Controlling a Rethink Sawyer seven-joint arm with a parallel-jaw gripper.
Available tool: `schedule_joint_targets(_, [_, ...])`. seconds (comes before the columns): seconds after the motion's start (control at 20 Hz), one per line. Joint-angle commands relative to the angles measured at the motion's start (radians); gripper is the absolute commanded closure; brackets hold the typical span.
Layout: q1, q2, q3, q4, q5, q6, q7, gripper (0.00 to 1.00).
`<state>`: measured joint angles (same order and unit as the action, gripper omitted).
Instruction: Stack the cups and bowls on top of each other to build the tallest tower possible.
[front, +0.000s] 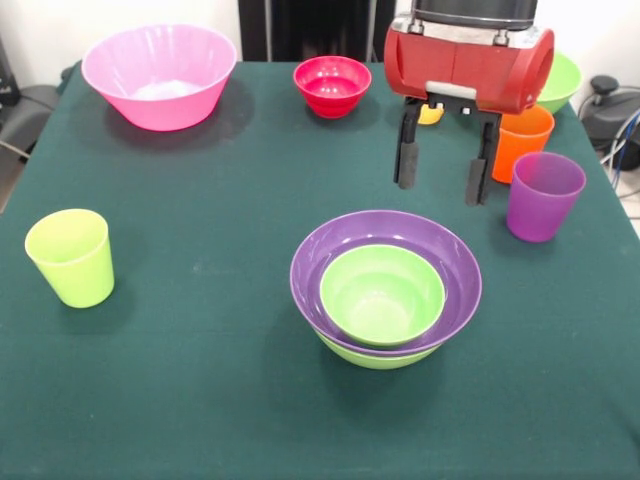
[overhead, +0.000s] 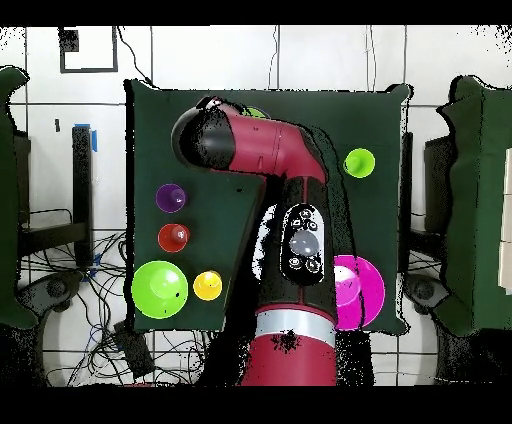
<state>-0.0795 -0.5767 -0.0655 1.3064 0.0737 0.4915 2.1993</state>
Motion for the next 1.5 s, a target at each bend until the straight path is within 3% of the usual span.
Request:
schedule_joint_targets(0.05, [0.017,-0.014,0.064,0.146,-0.063,0.063,-0.015,0.00])
schedule_joint_targets(0.9, [0.045,-0.113,0.038,0.310,-0.042,0.020,0.059,0.00])
schedule_joint_targets(1.5, [0.103,-0.168,0.005,0.492,0.011,-0.096,0.186,0.00])
